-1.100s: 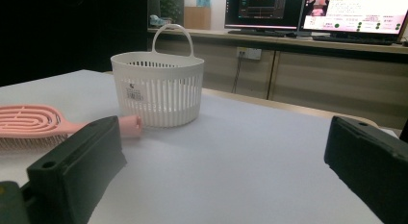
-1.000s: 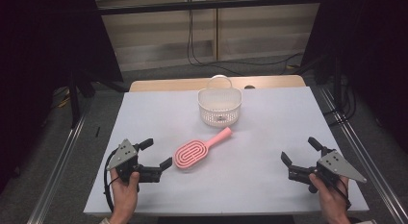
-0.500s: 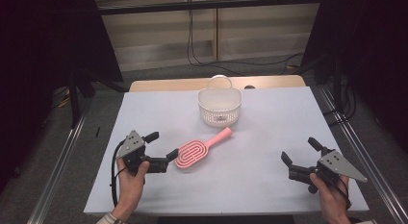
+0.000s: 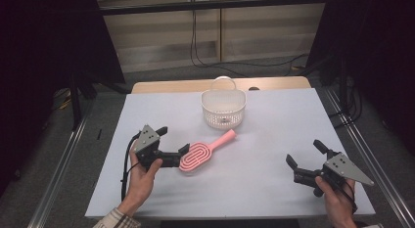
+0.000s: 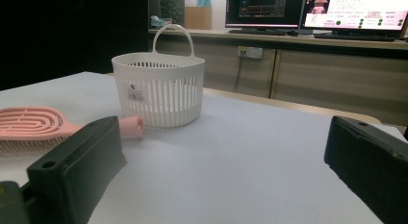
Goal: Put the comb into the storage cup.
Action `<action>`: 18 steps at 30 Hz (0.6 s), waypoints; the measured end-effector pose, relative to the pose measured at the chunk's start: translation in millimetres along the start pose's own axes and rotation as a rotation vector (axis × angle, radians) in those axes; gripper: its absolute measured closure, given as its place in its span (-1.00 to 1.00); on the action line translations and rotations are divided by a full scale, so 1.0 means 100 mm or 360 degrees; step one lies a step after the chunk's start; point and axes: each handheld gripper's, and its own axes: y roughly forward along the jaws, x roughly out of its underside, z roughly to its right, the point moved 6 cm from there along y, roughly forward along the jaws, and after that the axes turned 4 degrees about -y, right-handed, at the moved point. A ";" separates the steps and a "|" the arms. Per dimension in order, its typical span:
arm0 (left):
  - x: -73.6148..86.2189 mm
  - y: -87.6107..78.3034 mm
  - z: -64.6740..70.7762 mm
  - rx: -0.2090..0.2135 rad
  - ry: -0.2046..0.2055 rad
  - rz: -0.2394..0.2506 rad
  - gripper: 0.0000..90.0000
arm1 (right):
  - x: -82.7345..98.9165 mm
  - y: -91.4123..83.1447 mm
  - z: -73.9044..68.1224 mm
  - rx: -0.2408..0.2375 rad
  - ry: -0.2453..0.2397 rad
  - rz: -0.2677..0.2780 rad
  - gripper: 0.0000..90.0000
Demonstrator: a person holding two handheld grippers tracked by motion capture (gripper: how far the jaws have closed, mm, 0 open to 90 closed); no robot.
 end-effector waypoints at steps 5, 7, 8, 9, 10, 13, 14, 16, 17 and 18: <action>-0.05 0.07 0.01 0.0003 0.0016 -0.0003 -0.94 | 0.00 0.00 0.00 -0.0003 0.0002 0.0002 -1.00; -0.06 0.08 0.01 0.0016 0.0021 -0.0017 -0.95 | 0.00 0.00 0.00 -0.0003 0.0003 0.0001 -1.00; -0.06 0.10 0.01 0.0030 0.0024 -0.0051 -0.95 | 0.00 0.00 0.00 -0.0001 0.0002 -0.0001 -1.00; -0.06 0.11 0.01 0.0028 0.0021 -0.0074 -0.94 | 0.00 0.00 0.00 -0.0005 -0.0005 0.0002 -1.00; -0.06 0.13 0.02 0.0042 0.0025 -0.0101 -0.93 | 0.00 0.00 0.00 -0.0005 -0.0005 0.0001 -1.00; -0.05 0.17 0.05 0.0080 0.0028 -0.0185 -0.93 | 0.00 0.00 0.00 -0.0001 -0.0003 -0.0002 -1.00; -0.04 0.18 0.06 0.0108 0.0042 -0.0224 -0.93 | 0.00 0.00 0.00 -0.0001 -0.0003 -0.0002 -1.00; -0.02 0.21 0.06 0.0118 0.0077 -0.0300 -0.93 | 0.00 0.00 0.00 -0.0007 0.0001 0.0008 -1.00; -0.02 0.22 0.05 0.0106 0.0085 -0.0313 -0.93 | -0.01 0.00 -0.01 -0.0008 -0.0002 0.0012 -1.00; -0.02 0.24 0.04 0.0105 0.0100 -0.0340 -0.93 | -0.01 0.00 -0.01 -0.0011 -0.0001 0.0013 -1.00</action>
